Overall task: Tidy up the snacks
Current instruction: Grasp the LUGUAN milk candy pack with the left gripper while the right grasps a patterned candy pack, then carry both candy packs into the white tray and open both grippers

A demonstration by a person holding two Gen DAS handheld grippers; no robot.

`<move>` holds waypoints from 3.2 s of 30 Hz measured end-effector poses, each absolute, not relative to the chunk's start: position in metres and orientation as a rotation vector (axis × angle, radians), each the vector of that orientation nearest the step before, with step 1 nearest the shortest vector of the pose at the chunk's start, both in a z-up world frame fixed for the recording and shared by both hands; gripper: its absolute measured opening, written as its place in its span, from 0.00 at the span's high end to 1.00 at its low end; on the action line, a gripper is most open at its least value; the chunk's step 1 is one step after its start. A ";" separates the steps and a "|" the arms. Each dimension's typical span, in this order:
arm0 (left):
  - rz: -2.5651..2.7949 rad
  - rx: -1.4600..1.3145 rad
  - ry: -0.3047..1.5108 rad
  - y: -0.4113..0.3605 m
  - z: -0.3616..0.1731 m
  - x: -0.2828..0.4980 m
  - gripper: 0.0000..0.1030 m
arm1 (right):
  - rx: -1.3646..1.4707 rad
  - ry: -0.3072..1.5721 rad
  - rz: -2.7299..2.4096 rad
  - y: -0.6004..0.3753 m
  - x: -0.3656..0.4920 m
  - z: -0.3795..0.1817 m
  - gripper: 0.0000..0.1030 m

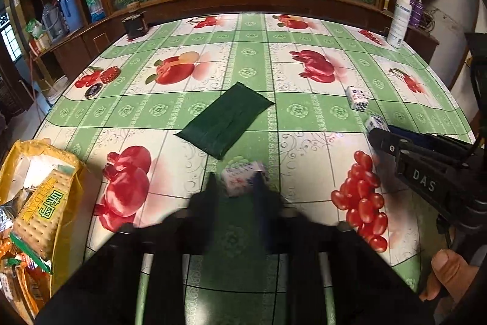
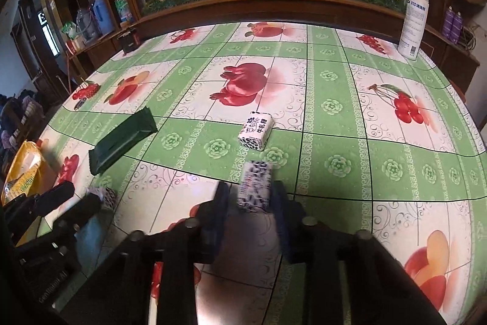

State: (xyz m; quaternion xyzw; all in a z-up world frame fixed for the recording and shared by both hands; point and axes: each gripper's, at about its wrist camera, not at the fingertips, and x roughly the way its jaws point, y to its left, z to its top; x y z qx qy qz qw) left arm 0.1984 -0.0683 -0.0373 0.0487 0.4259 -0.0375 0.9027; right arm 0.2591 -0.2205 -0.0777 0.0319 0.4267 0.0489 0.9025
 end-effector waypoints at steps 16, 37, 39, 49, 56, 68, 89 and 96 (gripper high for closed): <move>-0.116 -0.077 0.860 -0.013 -0.020 0.147 1.00 | 0.172 0.823 0.211 -0.219 0.190 -0.052 0.81; -0.067 0.028 0.917 -0.072 -0.052 0.223 0.43 | 0.234 0.796 0.252 -0.220 0.138 -0.041 0.81; -0.062 0.012 0.917 -0.070 -0.052 0.226 0.43 | 0.239 0.794 0.250 -0.224 0.138 -0.040 0.81; -0.025 0.027 0.885 -0.054 -0.039 0.196 0.72 | 0.252 0.781 0.261 -0.220 0.132 -0.036 0.81; 0.071 0.041 0.796 -0.015 -0.010 0.132 0.72 | 0.252 0.755 0.308 -0.202 0.117 -0.026 0.81; 0.206 0.001 0.713 0.068 0.020 0.052 0.72 | 0.170 0.719 0.499 -0.114 0.083 -0.004 0.81; 0.366 -0.090 0.712 0.168 0.009 0.013 0.72 | 0.027 0.755 0.751 0.025 0.056 -0.004 0.82; 0.384 -0.122 0.728 0.188 0.000 0.012 0.72 | -0.010 0.772 0.787 0.054 0.056 -0.011 0.82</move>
